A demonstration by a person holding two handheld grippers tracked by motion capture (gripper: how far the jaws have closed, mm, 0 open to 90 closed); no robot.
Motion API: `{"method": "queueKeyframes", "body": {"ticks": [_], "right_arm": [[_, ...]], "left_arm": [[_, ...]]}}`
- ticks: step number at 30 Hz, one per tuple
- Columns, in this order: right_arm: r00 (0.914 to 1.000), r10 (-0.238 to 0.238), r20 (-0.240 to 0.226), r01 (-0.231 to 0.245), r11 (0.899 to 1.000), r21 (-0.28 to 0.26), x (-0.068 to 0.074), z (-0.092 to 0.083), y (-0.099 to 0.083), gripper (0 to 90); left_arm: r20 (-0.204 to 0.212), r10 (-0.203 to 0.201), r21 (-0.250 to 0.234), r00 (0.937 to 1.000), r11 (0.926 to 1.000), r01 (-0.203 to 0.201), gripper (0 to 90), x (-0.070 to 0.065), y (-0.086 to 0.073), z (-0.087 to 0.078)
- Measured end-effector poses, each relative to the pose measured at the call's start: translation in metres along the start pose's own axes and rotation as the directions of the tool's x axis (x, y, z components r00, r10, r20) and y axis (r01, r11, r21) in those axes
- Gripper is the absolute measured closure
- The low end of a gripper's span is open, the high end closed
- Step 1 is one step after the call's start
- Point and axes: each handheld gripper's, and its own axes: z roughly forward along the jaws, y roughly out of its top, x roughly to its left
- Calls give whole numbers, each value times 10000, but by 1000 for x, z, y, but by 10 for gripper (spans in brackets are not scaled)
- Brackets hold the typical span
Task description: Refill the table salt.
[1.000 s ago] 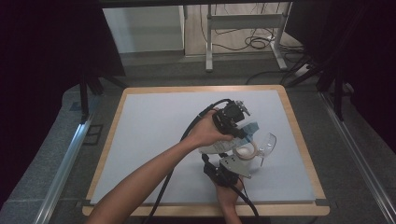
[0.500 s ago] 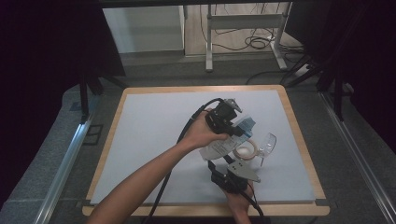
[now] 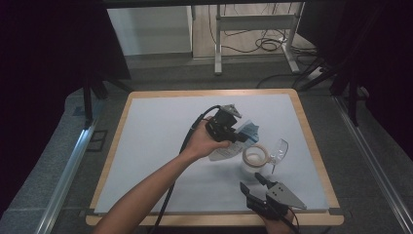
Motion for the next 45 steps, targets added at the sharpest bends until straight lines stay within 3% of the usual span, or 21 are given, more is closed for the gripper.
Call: {"method": "queueKeyframes", "body": {"ticks": [6,16,22,26,32,36,37,42,45], "right_arm": [[9999,115,54,-115,9999,-70,-7,-7,-2,370],[9976,291,624,-301,9994,147,-31,-17,-8,374],[9947,338,973,-358,9992,194,-45,-26,-13,374],[9926,475,1118,-493,9987,136,-52,-30,-13,373],[9900,583,1288,-596,9982,64,-59,-34,-12,373],[9895,563,1330,-584,9982,120,-61,-33,-13,373],[9891,592,1347,-616,9980,140,-62,-33,-14,373],[9878,642,1420,-671,9976,154,-65,-33,-14,373],[9875,618,1449,-644,9978,138,-66,-32,-14,372]], "left_arm": [[0,-412,-261,9991,9988,412,900,11,-12,-8],[-287,-755,-733,9967,9946,733,900,23,-31,-23],[-724,-937,-1353,9930,9873,833,900,29,-47,-39],[-1096,-1205,-1638,9866,9813,1016,900,37,-61,-54],[-1775,-1843,-2135,9667,9661,1450,900,57,-82,-75],[-2358,-2307,-2410,9440,9550,1731,900,75,-97,-87],[-2544,-2445,-2455,9357,9521,1821,900,80,-102,-91],[-2922,-3079,-2838,9054,9320,2253,900,99,-123,-101],[-3080,-3294,-3054,8925,9227,2352,900,105,-136,-107]]}}
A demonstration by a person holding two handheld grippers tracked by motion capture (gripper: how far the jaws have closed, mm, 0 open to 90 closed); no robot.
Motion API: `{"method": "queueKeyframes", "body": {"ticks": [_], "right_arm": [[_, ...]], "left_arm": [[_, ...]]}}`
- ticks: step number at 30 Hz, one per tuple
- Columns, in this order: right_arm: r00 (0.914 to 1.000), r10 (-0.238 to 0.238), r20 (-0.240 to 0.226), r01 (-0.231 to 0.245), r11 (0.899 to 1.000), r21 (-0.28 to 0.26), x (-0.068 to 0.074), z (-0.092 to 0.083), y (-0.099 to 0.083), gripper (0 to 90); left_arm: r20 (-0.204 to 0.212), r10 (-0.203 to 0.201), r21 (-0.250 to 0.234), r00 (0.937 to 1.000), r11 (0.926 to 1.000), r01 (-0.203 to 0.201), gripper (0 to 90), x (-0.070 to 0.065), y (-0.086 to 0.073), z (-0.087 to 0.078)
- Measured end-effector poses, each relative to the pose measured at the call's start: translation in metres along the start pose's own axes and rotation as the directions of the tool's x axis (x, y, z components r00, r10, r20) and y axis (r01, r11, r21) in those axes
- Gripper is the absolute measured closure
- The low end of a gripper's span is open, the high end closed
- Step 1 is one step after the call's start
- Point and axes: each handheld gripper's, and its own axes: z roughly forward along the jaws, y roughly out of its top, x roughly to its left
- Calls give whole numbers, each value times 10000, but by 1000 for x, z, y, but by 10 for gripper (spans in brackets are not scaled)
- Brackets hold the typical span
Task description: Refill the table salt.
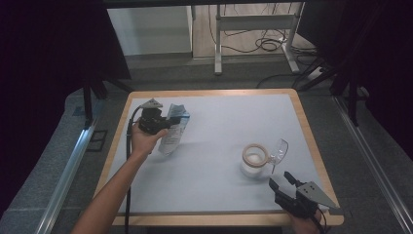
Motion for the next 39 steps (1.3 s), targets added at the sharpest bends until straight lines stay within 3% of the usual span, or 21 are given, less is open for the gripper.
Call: {"method": "queueKeyframes", "body": {"ticks": [7,13,20,27,34,39], "right_arm": [[10000,3,12,-3,10000,57,-1,1,-1,372],[10000,-20,3,20,10000,53,-1,0,-1,373],[10000,-47,1,47,10000,31,-2,1,1,372],[10000,-4,15,4,10000,-8,-2,2,3,371],[10000,-40,10,40,10000,-18,-3,2,3,371],[10000,-64,41,64,10000,-29,-3,2,3,371]], "left_arm": [[-67,-97,-206,9999,9997,95,900,12,-20,-14],[167,-140,-496,9998,9987,148,899,12,-37,-31],[79,-331,-670,9994,9972,335,889,17,-53,-49],[-41,-55,-580,10000,9983,53,854,14,-61,-55],[-185,158,-328,9997,9993,-164,727,14,-65,-53],[-409,458,-180,9981,9988,-465,582,12,-66,-52]]}}
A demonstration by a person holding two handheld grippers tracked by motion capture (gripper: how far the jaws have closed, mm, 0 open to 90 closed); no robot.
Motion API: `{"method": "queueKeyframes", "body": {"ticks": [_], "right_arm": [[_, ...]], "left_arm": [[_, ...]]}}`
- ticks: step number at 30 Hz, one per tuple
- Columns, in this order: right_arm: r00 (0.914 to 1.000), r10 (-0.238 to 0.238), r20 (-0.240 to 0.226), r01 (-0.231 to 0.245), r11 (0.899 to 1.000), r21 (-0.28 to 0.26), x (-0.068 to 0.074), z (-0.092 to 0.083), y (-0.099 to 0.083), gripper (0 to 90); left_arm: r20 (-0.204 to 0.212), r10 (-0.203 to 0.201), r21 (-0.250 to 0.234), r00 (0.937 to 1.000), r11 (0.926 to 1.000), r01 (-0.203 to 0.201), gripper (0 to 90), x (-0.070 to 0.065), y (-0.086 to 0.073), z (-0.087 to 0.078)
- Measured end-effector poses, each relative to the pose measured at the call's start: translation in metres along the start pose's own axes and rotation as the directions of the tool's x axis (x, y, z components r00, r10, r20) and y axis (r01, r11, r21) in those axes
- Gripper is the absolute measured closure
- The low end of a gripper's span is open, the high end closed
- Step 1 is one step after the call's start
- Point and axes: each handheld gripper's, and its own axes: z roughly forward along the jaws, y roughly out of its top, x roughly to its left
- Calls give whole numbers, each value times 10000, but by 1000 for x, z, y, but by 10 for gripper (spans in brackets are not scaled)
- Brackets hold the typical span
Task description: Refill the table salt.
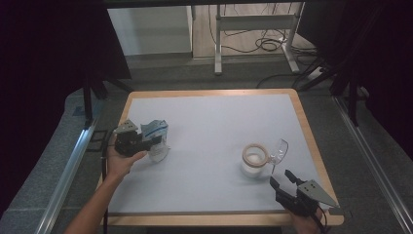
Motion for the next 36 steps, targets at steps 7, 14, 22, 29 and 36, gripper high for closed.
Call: {"method": "queueKeyframes", "body": {"ticks": [7,14,22,29,36], "right_arm": [[10000,-23,-14,23,10000,-38,1,0,1,371],[10000,-15,14,15,10000,-43,0,-1,1,371],[10000,-35,63,35,10000,-75,-1,-3,1,371],[10000,-37,72,37,9999,-96,-2,-2,2,372],[10000,-3,94,4,10000,-87,-4,-3,3,371]], "left_arm": [[-19,35,-47,10000,10000,-35,455,1,0,-1],[-161,-9,-71,9999,10000,8,391,3,-1,-4],[17,-539,-204,9985,9983,539,287,9,-7,-13],[-215,-257,-52,9994,9997,256,271,5,-15,-23],[-461,-255,74,9986,9996,259,259,-1,-34,-35]]}}
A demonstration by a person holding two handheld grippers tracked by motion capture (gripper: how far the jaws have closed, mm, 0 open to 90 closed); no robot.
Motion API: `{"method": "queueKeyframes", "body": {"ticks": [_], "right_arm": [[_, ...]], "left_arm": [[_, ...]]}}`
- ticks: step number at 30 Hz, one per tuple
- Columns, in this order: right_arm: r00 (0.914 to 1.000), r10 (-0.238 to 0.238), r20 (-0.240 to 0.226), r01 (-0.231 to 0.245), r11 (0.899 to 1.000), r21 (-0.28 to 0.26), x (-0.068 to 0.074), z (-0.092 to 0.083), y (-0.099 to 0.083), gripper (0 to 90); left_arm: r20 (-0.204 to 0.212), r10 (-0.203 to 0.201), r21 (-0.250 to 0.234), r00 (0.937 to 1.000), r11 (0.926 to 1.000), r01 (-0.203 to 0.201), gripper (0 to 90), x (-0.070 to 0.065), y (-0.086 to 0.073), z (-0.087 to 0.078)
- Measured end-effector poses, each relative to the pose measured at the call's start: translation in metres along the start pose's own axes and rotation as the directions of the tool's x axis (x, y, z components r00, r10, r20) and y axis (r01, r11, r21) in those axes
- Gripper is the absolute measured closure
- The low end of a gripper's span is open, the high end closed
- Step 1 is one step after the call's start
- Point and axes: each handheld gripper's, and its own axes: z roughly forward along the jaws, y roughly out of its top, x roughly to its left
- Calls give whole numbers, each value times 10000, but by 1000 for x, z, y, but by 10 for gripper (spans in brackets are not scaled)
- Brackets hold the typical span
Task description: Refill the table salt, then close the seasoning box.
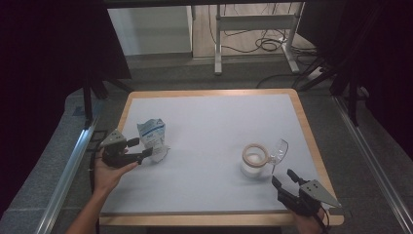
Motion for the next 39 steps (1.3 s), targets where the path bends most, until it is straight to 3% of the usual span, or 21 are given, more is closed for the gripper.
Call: {"method": "queueKeyframes", "body": {"ticks": [2,10,14,20,26,30,39], "right_arm": [[10000,8,10,-8,10000,-1,-1,0,0,371],[9999,-28,127,29,10000,-67,-7,-5,3,375],[9999,66,152,-62,9997,-223,-14,-10,8,434],[9984,445,354,-435,9986,-305,-30,-19,30,709],[9996,297,6,-297,9994,-198,-40,-14,52,882],[9995,134,-288,-139,9997,-176,-41,-6,66,899],[9981,-205,-579,186,9992,-343,-26,11,80,899]], "left_arm": [[-34,88,52,10000,9999,-88,262,-2,-6,-2],[405,-169,67,9990,9998,166,267,-11,-29,-3],[403,-66,130,9992,9999,60,262,-17,-37,1],[577,-24,252,9983,9997,9,261,-23,-46,8],[682,-49,270,9977,9996,31,264,-26,-47,15],[619,21,354,9981,9994,-43,264,-28,-49,21],[490,-91,332,9988,9994,74,263,-28,-51,24]]}}
